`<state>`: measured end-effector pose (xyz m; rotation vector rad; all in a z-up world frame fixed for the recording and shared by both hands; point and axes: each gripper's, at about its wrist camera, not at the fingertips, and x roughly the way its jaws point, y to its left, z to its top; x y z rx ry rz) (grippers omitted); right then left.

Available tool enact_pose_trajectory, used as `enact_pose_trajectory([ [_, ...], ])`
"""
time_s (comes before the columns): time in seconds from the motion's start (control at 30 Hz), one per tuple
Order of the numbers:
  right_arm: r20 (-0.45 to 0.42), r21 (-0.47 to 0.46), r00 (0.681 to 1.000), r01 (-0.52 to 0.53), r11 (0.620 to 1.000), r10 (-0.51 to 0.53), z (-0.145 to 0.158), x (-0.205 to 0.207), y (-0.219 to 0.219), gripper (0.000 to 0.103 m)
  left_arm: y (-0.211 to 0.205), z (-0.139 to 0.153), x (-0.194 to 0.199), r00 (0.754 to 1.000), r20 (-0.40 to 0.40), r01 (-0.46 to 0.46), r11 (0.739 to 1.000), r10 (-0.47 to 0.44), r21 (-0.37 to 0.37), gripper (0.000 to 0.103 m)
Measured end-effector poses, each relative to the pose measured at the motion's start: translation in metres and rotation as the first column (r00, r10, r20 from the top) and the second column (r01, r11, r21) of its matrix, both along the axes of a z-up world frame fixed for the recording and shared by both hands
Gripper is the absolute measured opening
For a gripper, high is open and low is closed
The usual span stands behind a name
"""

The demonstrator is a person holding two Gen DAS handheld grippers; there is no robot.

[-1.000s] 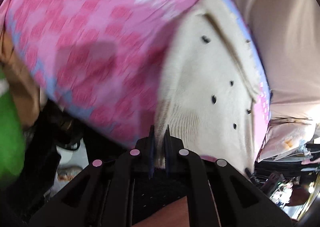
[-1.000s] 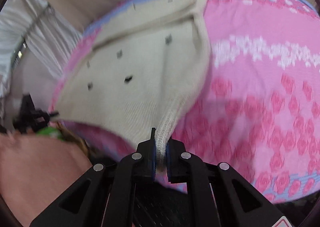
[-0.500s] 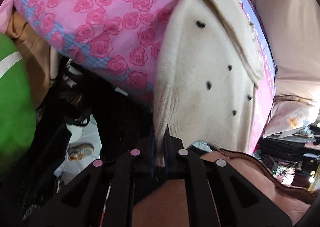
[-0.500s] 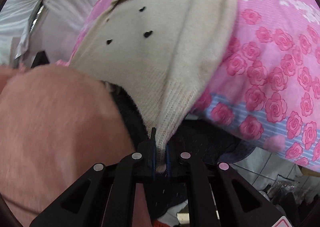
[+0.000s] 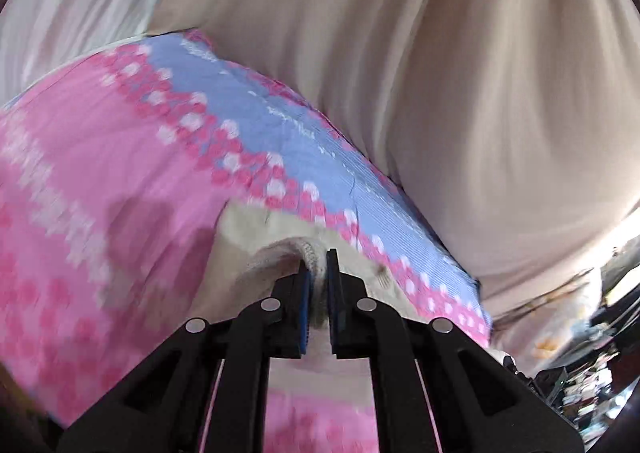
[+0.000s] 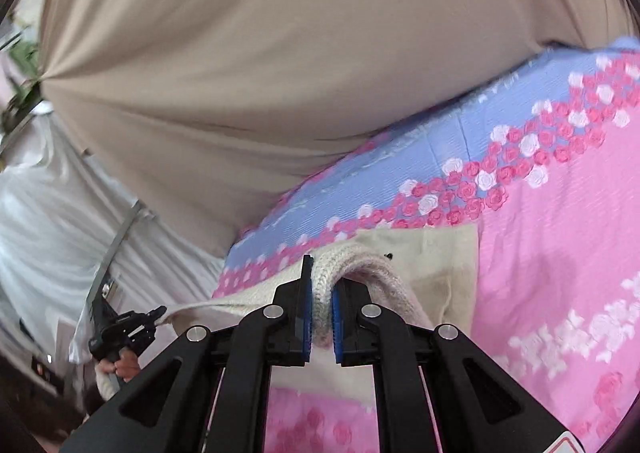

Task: Fold small clothes
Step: 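Lay the hem over toward the collar with both grippers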

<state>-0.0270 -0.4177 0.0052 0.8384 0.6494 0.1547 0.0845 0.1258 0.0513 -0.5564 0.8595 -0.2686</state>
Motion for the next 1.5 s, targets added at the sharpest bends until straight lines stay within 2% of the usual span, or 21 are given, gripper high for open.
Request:
enact_pose_trajectory([
  [0.1,-0.076,0.008,0.996,0.051,0.999,-0.05,-0.029,0.05,-0.001,0.007,-0.019,-0.031,0.053,0.998,-0.055,-0.022,0.999,0.024,0.037,0.006],
  [0.27,-0.195,0.035,0.976,0.103,0.994,-0.094,-0.075,0.089,-0.004,0.009,-0.041,-0.081,0.119,0.987,-0.153,-0.027,0.996,0.041,0.089,0.006],
  [0.43,-0.274,-0.007,0.954,0.128,0.992,-0.125,-0.103,0.113,-0.007,0.015,-0.059,-0.131,0.158,0.97,-0.234,-0.022,0.984,0.064,0.176,0.012],
  [0.5,-0.251,0.026,0.96,0.137,0.99,-0.126,-0.101,0.11,-0.008,0.017,-0.061,-0.14,0.162,0.965,-0.255,-0.012,0.981,0.062,0.193,0.015],
  [0.53,-0.222,0.038,0.967,0.139,0.99,-0.128,-0.095,0.106,-0.009,0.019,-0.059,-0.14,0.16,0.969,-0.242,-0.008,0.985,0.051,0.175,0.022],
  [0.57,-0.2,0.032,0.97,0.148,0.988,-0.139,-0.09,0.1,-0.009,0.026,-0.055,-0.138,0.157,0.973,-0.228,-0.01,0.987,0.047,0.158,0.036],
  [0.6,-0.172,0.013,0.97,0.178,0.984,-0.173,-0.083,0.092,-0.011,0.047,-0.05,-0.134,0.152,0.978,-0.206,-0.015,0.99,0.044,0.141,0.045],
  [0.67,-0.122,-0.008,0.96,0.255,0.967,-0.254,-0.07,0.071,-0.017,0.066,-0.038,-0.125,0.139,0.986,-0.15,-0.048,0.989,0.069,0.138,0.068],
  [0.8,-0.176,0.017,0.944,0.286,0.958,-0.279,-0.072,0.032,-0.023,0.066,-0.012,-0.114,0.104,0.988,-0.129,-0.065,0.983,0.087,0.169,0.069],
  [0.9,-0.271,-0.16,0.934,0.193,0.968,-0.231,-0.083,-0.006,-0.002,0.067,0.005,-0.119,0.067,0.981,-0.168,-0.055,0.971,0.095,0.233,0.077],
  [0.97,-0.334,-0.201,0.923,0.128,0.971,-0.191,-0.104,-0.033,0.017,0.07,0.019,-0.134,0.034,0.973,-0.204,-0.063,0.971,0.112,0.231,0.079],
  [1.07,-0.412,-0.104,0.899,0.114,0.988,-0.147,-0.139,-0.052,0.033,0.07,0.034,-0.161,-0.001,0.942,-0.295,-0.114,0.98,0.159,0.164,0.079],
  [1.13,-0.416,-0.035,0.898,0.141,0.989,-0.143,-0.153,-0.054,0.041,0.071,0.037,-0.176,-0.012,0.922,-0.341,-0.153,0.981,0.184,0.116,0.079],
  [1.17,-0.396,-0.038,0.903,0.164,0.986,-0.166,-0.153,-0.053,0.044,0.074,0.037,-0.182,-0.015,0.912,-0.36,-0.175,0.981,0.195,0.089,0.079],
  [1.23,-0.369,0.002,0.917,0.166,0.986,-0.153,-0.153,-0.047,0.048,0.075,0.033,-0.182,-0.016,0.916,-0.342,-0.198,0.977,0.212,0.076,0.079],
  [1.27,-0.376,0.014,0.913,0.175,0.984,-0.157,-0.155,-0.042,0.049,0.073,0.028,-0.183,-0.013,0.922,-0.334,-0.189,0.98,0.197,0.055,0.074],
  [1.3,-0.376,0.004,0.911,0.185,0.983,-0.169,-0.153,-0.038,0.05,0.065,0.024,-0.183,-0.011,0.921,-0.337,-0.188,0.981,0.194,0.052,0.069],
  [1.33,-0.372,0.013,0.915,0.174,0.985,-0.157,-0.152,-0.034,0.05,0.048,0.021,-0.183,-0.008,0.921,-0.339,-0.185,0.981,0.193,0.054,0.052],
  [1.37,-0.376,0.043,0.916,0.166,0.985,-0.138,-0.151,-0.03,0.049,0.022,0.018,-0.183,-0.004,0.921,-0.345,-0.17,0.984,0.18,0.058,0.029],
  [1.43,-0.347,0.024,0.924,0.177,0.984,-0.158,-0.131,-0.034,0.047,0.019,0.022,-0.174,-0.003,0.922,-0.352,-0.166,0.986,0.163,0.021,0.019],
  [1.5,-0.317,-0.026,0.936,0.15,0.988,-0.15,-0.104,-0.042,0.051,0.017,0.031,-0.159,-0.009,0.93,-0.335,-0.167,0.986,0.153,-0.013,0.016],
])
